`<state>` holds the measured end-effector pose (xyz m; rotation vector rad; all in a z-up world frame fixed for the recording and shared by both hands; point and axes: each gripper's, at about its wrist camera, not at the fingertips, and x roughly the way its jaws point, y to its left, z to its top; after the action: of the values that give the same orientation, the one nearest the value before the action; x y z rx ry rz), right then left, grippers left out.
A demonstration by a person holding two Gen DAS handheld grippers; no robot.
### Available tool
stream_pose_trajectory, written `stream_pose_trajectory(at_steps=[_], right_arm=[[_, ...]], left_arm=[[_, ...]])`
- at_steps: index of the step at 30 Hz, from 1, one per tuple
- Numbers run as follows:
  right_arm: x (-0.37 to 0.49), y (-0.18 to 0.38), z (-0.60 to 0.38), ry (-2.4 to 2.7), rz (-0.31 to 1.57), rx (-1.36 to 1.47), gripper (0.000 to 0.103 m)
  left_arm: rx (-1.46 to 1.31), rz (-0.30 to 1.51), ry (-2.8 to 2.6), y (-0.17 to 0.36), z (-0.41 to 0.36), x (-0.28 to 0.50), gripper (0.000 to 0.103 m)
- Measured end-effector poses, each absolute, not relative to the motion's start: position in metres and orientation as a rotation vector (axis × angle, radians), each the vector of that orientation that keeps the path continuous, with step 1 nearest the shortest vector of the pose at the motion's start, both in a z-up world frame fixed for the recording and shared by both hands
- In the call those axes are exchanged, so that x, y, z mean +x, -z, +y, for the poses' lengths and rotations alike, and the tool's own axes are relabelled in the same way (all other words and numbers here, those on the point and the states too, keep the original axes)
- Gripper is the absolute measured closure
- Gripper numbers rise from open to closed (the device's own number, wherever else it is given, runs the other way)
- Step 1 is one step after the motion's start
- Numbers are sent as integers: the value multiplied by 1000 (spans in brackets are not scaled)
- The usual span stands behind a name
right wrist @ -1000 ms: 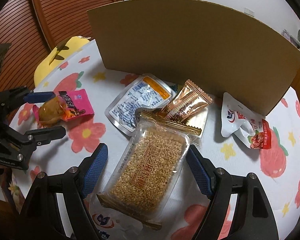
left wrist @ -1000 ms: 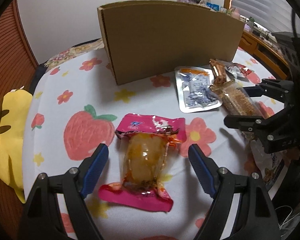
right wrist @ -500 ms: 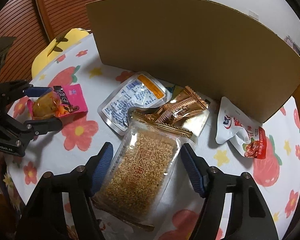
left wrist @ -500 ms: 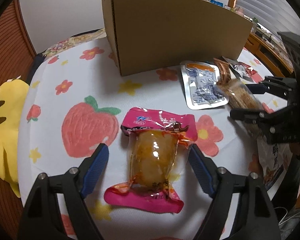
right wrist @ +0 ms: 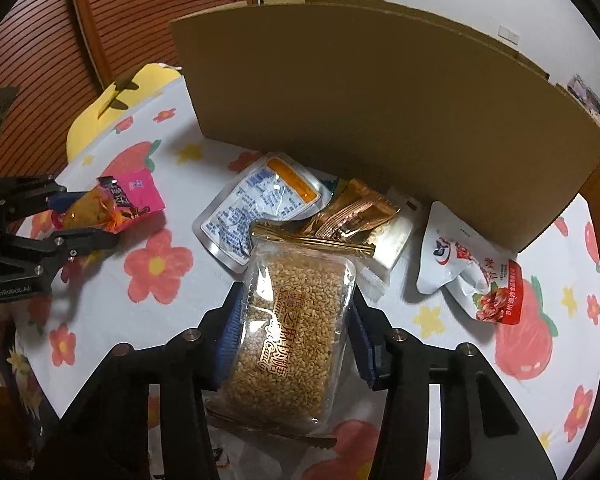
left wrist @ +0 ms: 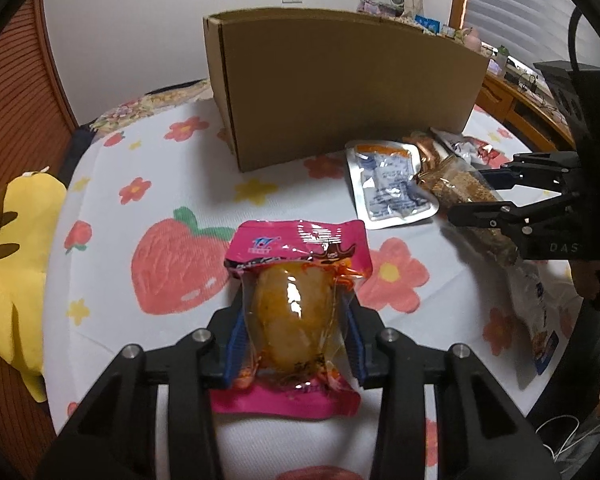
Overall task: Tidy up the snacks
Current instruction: 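Grasp sesame bar pack with right gripper while left gripper grasps pink-wrapped egg, then carry both held snacks up over the box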
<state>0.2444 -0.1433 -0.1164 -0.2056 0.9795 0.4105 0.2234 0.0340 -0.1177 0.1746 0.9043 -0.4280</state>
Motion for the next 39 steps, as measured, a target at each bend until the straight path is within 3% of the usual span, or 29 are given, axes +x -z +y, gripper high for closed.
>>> stream_pose_trajectory(at_steps=[39], right_arm=[[220, 10, -179, -366, 690, -193, 56]], left_arm=[[101, 537, 428, -3, -10, 220, 64]])
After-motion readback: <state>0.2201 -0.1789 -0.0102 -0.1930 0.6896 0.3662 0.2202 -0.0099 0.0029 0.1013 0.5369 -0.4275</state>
